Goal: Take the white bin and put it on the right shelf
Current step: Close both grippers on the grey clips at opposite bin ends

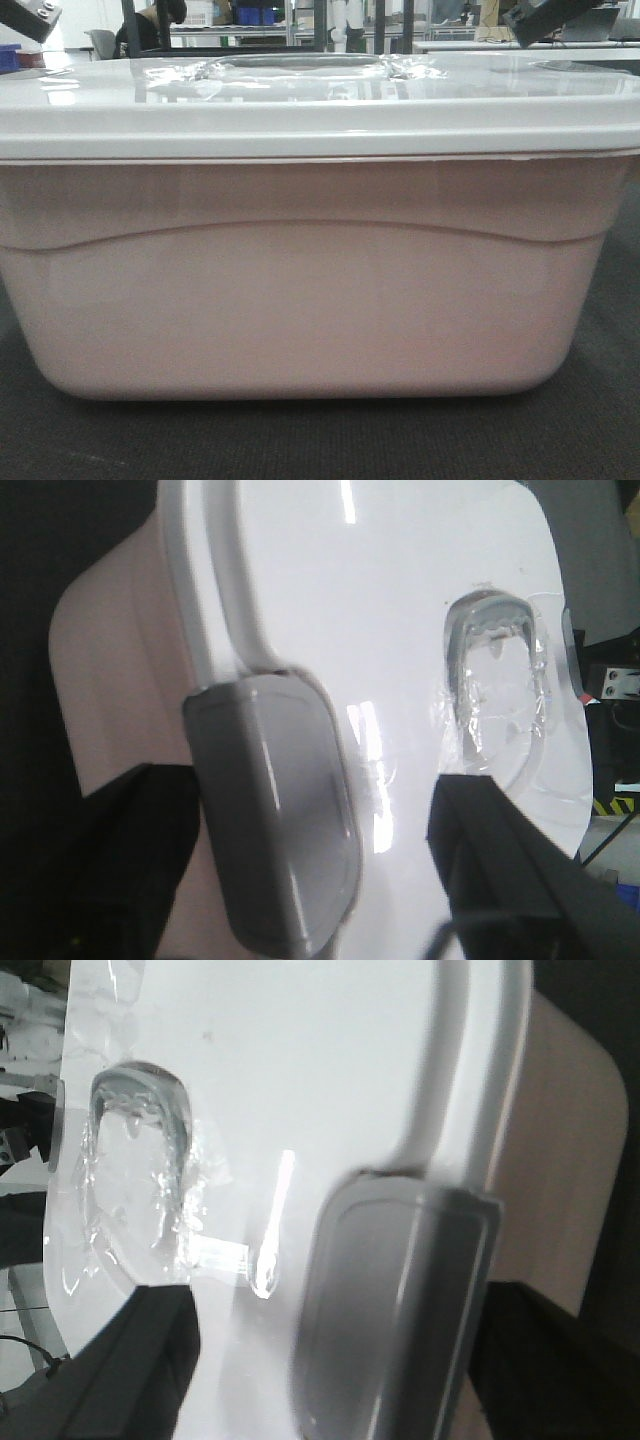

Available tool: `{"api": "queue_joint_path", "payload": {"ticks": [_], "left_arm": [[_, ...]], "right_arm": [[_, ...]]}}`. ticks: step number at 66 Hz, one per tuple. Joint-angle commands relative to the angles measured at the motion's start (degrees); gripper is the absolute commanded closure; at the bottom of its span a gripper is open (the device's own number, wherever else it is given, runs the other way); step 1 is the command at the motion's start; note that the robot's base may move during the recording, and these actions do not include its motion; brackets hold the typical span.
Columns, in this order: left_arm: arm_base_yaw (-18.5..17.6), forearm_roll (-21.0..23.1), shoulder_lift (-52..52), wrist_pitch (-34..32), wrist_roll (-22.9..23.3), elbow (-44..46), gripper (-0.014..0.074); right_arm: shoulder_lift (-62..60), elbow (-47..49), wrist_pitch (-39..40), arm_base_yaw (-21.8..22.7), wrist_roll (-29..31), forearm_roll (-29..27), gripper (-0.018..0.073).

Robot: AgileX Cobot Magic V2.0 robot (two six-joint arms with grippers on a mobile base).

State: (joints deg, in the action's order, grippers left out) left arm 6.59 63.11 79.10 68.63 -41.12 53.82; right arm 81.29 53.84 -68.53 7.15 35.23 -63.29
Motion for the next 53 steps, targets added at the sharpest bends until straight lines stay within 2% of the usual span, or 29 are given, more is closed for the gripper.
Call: {"api": "queue_joint_path", "payload": {"ticks": [1,22,39,53], "left_arm": [[-0.57,4.69,-1.45,2.54,-0.09,1.24,0.0209],[-0.70,4.45,-1.45,2.90,-0.09,1.24,0.0209],[-3.26,4.35,0.24,1.80,-0.09,1.24,0.0209],[-3.28,4.68,1.31,1.56,-0.09,1.24,0.0209]], "right_arm": [[-2.11,1.20,-7.89,-0.04,0.80,-4.58,-0.0072],[-2.11,1.20,-7.89,-0.04,0.80,-5.19,-0.0072],[-2.11,1.20,-7.89,-0.04,0.80,-5.30,-0.0072],[-2.11,1.20,-7.66,-0.04,0.80,-5.30,-0.0072]]}}
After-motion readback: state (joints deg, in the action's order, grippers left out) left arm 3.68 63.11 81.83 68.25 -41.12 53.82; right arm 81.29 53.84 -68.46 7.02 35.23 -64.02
